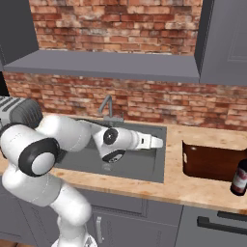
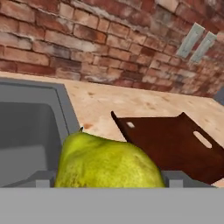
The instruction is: Pick up all produce items and place them in the sink. Turn on the sink faucet to wash them. Then turn the sink off and put them in the tray.
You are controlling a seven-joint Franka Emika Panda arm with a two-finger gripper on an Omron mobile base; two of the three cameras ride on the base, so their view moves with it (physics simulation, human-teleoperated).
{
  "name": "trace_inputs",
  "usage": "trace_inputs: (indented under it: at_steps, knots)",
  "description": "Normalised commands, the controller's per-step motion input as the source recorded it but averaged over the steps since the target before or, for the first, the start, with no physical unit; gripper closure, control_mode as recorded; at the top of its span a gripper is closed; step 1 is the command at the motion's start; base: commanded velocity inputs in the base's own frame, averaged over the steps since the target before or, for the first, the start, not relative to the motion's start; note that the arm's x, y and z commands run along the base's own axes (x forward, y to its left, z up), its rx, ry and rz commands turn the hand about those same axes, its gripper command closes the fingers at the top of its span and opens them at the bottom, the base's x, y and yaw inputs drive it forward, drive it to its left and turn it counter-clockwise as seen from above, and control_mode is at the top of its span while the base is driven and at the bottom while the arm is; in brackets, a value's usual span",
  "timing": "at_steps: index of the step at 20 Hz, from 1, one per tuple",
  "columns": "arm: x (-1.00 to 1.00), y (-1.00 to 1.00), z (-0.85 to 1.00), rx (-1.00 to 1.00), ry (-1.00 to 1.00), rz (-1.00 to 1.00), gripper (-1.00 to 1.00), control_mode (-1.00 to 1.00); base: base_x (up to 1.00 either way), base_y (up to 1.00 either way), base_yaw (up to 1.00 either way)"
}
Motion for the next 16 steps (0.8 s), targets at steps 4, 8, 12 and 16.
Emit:
trace_inputs:
  at_steps: [4,8,12,16]
  knots:
    - [0.18,0.0,1.0,0.0,0.21,-0.18,1.0,-1.0,0.0,0.0,0.0]
    - [0.22,0.0,1.0,0.0,0.18,-0.15,1.0,-1.0,0.0,0.0,0.0]
    - [0.16,0.0,1.0,0.0,0.17,-0.13,1.0,-1.0,0.0,0.0,0.0]
    - [0.05,0.0,1.0,0.05,0.15,-0.15,1.0,-1.0,0.0,0.0,0.0]
